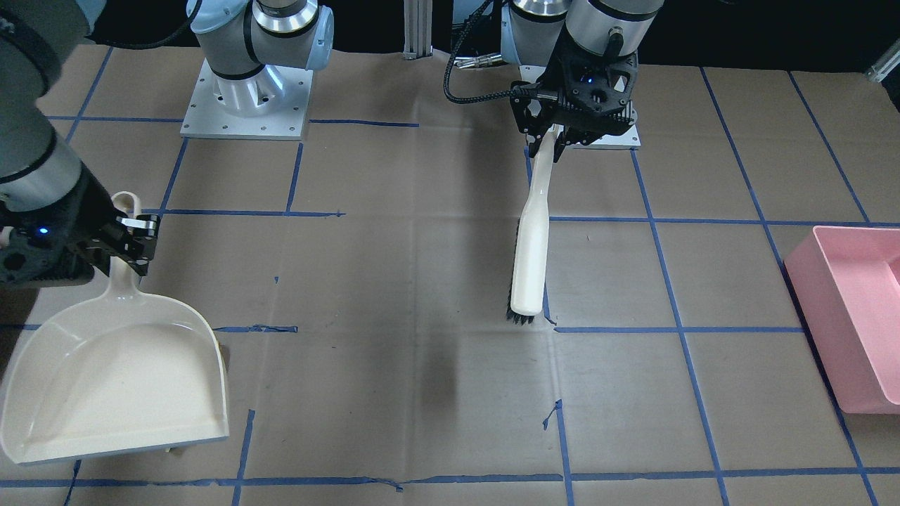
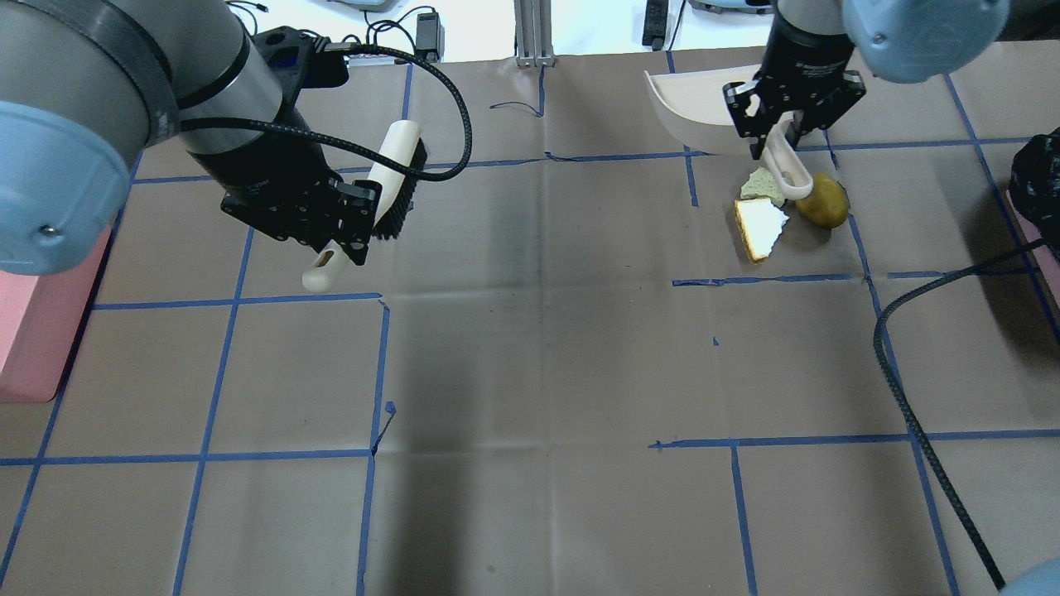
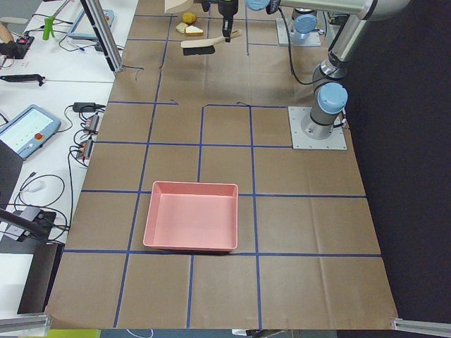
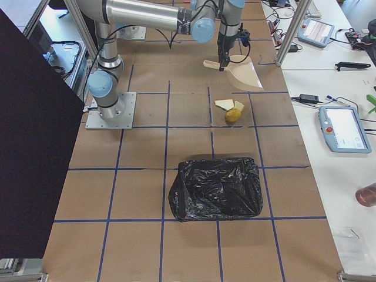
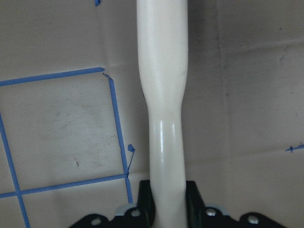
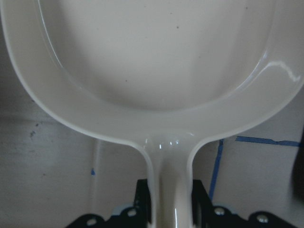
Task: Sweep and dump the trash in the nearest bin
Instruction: 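Lift the dustpan with the right gripper while the left gripper moves the brush forward, then place the dustpan beside the bread and potato with the right gripper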
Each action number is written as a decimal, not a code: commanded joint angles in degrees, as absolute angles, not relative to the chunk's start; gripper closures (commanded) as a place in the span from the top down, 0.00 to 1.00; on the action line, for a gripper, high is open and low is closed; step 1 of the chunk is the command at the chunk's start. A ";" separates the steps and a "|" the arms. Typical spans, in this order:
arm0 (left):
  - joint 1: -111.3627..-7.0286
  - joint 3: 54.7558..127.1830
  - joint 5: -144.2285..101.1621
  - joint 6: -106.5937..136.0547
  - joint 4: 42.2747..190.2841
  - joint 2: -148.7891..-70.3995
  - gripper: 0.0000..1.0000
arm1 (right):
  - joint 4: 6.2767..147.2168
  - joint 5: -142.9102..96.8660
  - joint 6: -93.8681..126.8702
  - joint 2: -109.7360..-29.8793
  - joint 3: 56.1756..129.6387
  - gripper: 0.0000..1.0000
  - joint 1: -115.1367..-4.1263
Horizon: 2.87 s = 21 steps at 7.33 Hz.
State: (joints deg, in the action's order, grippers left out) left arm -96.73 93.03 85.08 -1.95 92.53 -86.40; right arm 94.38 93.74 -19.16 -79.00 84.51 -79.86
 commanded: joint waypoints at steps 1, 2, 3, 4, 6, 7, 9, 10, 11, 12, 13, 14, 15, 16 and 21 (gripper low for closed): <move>-98.87 93.69 83.77 -1.41 92.37 -86.84 0.00 | 93.43 93.78 -41.56 -80.16 85.34 0.02 -70.53; -100.18 94.30 82.63 1.12 92.03 -87.45 0.00 | 93.51 94.30 -50.36 -80.16 85.34 0.02 -66.75; -102.89 94.48 82.53 2.97 89.06 -89.10 0.00 | 94.12 96.05 -56.89 -80.07 85.34 0.02 -63.75; -106.57 94.22 82.70 4.12 82.59 -91.64 0.00 | 95.17 96.41 -64.61 -79.98 85.17 0.02 -61.63; -113.09 90.03 83.41 8.84 74.65 -99.80 0.00 | 98.15 98.77 -84.10 -79.11 84.55 0.02 -57.15; -114.94 85.30 83.41 11.31 73.14 -105.06 0.00 | 103.13 100.01 -94.64 -78.06 84.55 0.02 -56.96; -119.16 72.14 86.89 11.78 73.12 -115.61 0.00 | 111.50 100.81 -110.84 -74.29 84.72 0.02 -56.69; -121.35 67.55 91.01 14.13 73.12 -120.10 0.00 | 113.80 100.81 -114.22 -72.79 84.90 0.02 -56.08; -121.90 65.06 90.36 20.85 73.12 -122.50 0.00 | 115.47 100.72 -115.56 -70.69 84.90 0.02 -55.73; -122.17 63.30 89.57 22.92 73.04 -124.26 0.00 | 118.53 100.81 -117.06 -68.14 84.90 0.02 -55.72; -122.95 61.19 89.65 22.85 71.73 -126.71 0.00 | 121.17 100.90 -118.90 -65.77 84.90 0.02 -55.64; -124.35 58.74 90.00 22.85 69.89 -129.44 0.00 | 122.25 100.90 -119.00 -64.18 84.90 0.02 -55.63; -124.97 57.41 90.44 22.94 69.96 -131.64 0.00 | 122.43 100.64 -119.18 -63.55 85.16 0.02 -55.72; -125.42 57.57 90.53 23.03 70.48 -131.75 0.00 | 122.34 100.55 -119.27 -63.63 85.25 0.02 -55.72; -129.98 52.93 98.79 23.73 71.45 -138.59 0.00 | 122.34 97.93 -121.38 -60.47 84.64 0.02 -56.25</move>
State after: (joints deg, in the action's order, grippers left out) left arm -129.11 54.78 98.13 23.61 70.87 -136.80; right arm 122.34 99.22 -121.33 -60.81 84.70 -56.16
